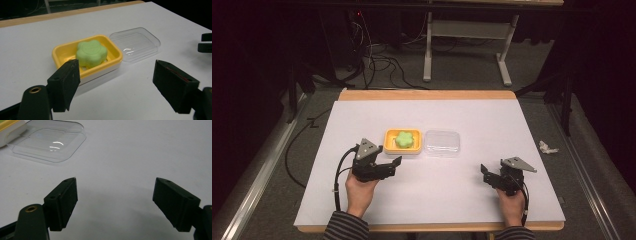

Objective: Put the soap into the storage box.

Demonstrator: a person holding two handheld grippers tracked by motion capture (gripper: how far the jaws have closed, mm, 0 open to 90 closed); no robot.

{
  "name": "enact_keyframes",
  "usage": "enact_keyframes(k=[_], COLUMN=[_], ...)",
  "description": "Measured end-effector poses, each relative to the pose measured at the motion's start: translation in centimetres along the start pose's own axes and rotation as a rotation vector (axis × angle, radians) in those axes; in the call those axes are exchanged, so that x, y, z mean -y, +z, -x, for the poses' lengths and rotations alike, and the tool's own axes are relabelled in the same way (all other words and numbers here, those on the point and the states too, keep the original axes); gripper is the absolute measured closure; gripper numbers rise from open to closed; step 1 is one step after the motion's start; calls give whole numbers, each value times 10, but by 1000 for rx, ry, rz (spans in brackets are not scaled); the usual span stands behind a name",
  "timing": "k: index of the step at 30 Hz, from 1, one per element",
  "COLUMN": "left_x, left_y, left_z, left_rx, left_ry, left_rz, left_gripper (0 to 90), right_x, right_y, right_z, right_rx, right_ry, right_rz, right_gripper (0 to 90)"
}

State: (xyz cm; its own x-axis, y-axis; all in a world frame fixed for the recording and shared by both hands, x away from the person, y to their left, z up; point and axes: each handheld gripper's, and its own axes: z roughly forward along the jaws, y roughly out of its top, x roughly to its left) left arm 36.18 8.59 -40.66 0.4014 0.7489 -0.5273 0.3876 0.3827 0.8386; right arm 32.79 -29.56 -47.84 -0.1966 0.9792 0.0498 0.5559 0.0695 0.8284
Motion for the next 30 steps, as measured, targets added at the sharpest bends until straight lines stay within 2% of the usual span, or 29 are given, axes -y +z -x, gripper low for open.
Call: enact_keyframes(k=[7, 18, 21, 25, 30], left_x=[1, 8, 11, 14, 16], left_y=[-7, -12, -12, -14, -18], left_z=[1, 1, 1, 2, 0], left_rx=[-2, 9, 14, 7, 2], left_ry=[-2, -8, -25, 4, -9], left_rz=[18, -8, -24, -36, -33], left_gripper=[226, 225, 225, 226, 226], right_x=[0, -1, -1, 0, 0], right_y=[0, 1, 1, 1, 1], right_z=[0, 0, 0, 0, 0], right_rx=[-4, -3, -2, 0, -1], right_ry=[-1, -5, -3, 1, -5], right_rz=[-6, -14, -13, -12, -12], right_gripper=[207, 209, 209, 209, 208])
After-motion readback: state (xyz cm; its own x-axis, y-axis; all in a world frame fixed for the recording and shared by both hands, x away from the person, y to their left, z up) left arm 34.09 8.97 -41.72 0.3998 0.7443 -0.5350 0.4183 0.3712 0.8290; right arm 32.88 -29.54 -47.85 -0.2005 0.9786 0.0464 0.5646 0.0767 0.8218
